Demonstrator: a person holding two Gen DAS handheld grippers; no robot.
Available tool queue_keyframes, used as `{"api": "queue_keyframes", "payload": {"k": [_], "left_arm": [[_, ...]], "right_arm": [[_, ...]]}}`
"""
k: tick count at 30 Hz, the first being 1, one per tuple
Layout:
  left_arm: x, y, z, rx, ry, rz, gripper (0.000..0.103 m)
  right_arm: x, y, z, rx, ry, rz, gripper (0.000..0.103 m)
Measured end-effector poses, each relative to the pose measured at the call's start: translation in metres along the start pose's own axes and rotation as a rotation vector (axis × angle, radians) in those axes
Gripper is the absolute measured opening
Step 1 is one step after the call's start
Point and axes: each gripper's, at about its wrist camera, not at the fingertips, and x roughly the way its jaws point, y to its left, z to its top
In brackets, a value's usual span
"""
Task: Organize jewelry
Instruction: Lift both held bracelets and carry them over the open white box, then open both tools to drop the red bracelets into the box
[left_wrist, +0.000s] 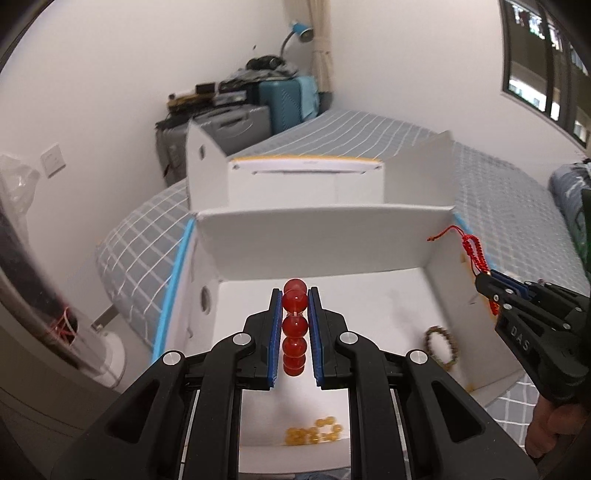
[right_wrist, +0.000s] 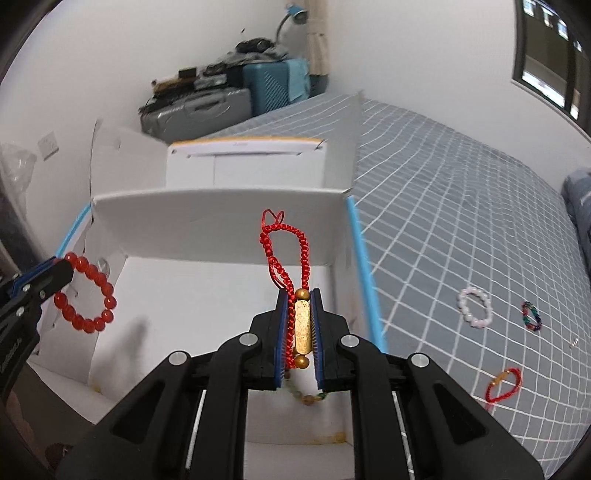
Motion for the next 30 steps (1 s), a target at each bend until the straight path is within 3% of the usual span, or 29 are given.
{"api": "queue_keyframes", "payload": {"k": [7,15,26,30], "left_arm": [[0.029,0.007,-0.008,-0.010,0.080,0.025,0.013],[0.051,0.009,-0.011,-0.017,0.167,-0.002,0.013],[0.056,0.001,-0.013,0.008,0.184,-0.006,0.015],[0.051,0.001,-0.011,0.012,0.155,0.019,0.015]], "right_arm": [[0.029,0.014,-0.006,-0.022,0.077,-0.001,0.011],[0.051,0.016,-0.017,-0.015,0.175,-0.001,0.011],[0.055,0.015,-0.017,-0.011,0.201,0.000,0.012],[0.055,0.016,-0.017,-0.019,0.194,0.003,0.013]]}}
